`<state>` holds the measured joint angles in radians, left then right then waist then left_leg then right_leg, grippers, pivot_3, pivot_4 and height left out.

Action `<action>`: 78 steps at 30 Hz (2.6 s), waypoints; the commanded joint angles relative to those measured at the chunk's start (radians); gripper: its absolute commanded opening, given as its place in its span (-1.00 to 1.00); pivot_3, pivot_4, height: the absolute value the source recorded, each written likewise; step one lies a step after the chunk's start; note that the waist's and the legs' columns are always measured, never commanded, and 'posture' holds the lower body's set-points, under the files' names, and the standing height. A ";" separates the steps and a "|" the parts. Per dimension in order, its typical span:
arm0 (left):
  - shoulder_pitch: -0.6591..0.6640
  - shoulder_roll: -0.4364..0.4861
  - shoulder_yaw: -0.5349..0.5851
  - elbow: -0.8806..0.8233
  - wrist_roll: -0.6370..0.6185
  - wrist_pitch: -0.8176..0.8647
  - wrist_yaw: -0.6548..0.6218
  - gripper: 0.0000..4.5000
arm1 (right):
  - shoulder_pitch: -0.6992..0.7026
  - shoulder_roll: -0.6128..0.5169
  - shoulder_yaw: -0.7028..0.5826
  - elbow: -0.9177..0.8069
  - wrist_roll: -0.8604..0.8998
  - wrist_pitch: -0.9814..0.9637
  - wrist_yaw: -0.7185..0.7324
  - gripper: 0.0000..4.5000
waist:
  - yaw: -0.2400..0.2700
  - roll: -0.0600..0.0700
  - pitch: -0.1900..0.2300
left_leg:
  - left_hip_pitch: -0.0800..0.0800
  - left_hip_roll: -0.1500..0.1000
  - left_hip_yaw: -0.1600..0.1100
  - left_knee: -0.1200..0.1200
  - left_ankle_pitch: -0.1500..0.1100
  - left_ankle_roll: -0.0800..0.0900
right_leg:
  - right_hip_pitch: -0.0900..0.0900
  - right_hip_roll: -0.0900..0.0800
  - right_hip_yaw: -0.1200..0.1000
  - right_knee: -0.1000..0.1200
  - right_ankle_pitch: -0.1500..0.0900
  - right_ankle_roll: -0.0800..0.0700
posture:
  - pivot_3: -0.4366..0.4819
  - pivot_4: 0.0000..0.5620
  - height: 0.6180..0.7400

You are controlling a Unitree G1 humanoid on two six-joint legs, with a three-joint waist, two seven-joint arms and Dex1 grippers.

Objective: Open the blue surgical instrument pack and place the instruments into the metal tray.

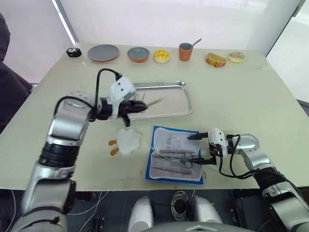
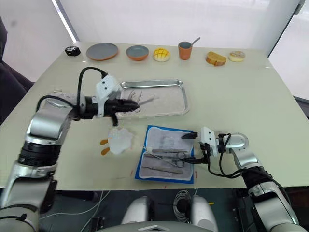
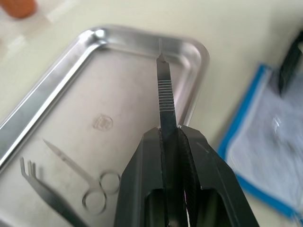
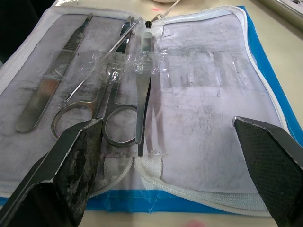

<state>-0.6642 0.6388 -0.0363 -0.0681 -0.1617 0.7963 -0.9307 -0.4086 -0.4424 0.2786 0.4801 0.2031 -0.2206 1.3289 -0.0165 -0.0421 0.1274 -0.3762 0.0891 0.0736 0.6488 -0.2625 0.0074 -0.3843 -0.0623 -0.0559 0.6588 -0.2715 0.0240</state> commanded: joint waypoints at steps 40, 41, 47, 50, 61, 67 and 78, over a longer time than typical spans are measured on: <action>-0.097 -0.572 0.177 0.285 0.108 0.133 0.960 -0.99 | 0.067 -0.037 0.074 0.117 -0.129 0.054 -0.043 1.00 | 0.003 -0.001 -0.002 | 0.012 -0.001 0.000 -0.004 0.000 -0.002 | 0.008 -0.001 0.004 -0.001 0.000 0.000 | -0.05 -0.47 1.00; -0.096 -0.571 0.177 0.285 0.107 0.134 0.960 -0.99 | 0.066 -0.037 0.075 0.117 -0.129 0.054 -0.044 1.00 | 0.003 -0.001 -0.002 | 0.012 -0.001 0.000 -0.004 0.000 -0.002 | 0.008 -0.001 0.004 -0.001 0.000 0.000 | -0.05 -0.47 1.00; -0.093 -0.572 0.185 0.285 0.104 0.142 0.960 -0.99 | 0.069 -0.038 0.075 0.112 -0.128 0.057 -0.043 1.00 | 0.003 -0.001 -0.002 | 0.012 -0.001 0.000 -0.005 0.000 -0.002 | 0.008 -0.001 0.004 -0.001 0.000 0.000 | -0.05 -0.47 1.00; -0.093 -0.572 0.187 0.292 0.103 0.141 0.959 -0.99 | 0.070 -0.038 0.075 0.111 -0.128 0.058 -0.044 1.00 | 0.003 -0.001 -0.002 | 0.012 -0.001 0.000 -0.005 0.000 -0.002 | 0.008 -0.001 0.004 -0.001 0.000 0.000 | -0.05 -0.47 1.00; -0.100 -0.574 0.188 0.298 0.087 0.141 0.958 -0.41 | 0.072 -0.038 0.072 0.110 -0.127 0.058 -0.048 1.00 | 0.003 -0.001 -0.002 | 0.012 -0.001 0.000 -0.005 0.000 -0.003 | 0.008 -0.002 0.004 -0.002 0.000 0.000 | -0.05 -0.47 1.00; -0.096 -0.579 0.194 0.267 0.068 0.150 0.952 -0.20 | 0.069 -0.038 0.072 0.114 -0.128 0.056 -0.047 1.00 | 0.003 -0.001 -0.002 | 0.012 -0.001 0.000 -0.006 0.000 -0.003 | 0.008 -0.002 0.004 -0.002 0.000 0.000 | -0.05 -0.47 1.00; 0.032 -0.461 0.081 -0.116 -0.189 0.176 0.541 -0.20 | 0.069 -0.039 0.068 0.118 -0.123 0.052 -0.044 1.00 | 0.001 0.002 -0.001 | 0.013 -0.001 0.001 -0.008 0.000 -0.004 | 0.008 -0.002 0.005 -0.003 0.000 -0.001 | -0.05 -0.47 1.00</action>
<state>-0.6367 0.1570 0.0751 -0.0911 -0.2899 0.9670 -0.2971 -0.4105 -0.4508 0.2869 0.4768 0.2050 -0.2200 1.3288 -0.0151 -0.0402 0.1262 -0.3633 0.0883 0.0741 0.6409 -0.2625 0.0032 -0.3763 -0.0649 -0.0512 0.6561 -0.2710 0.0231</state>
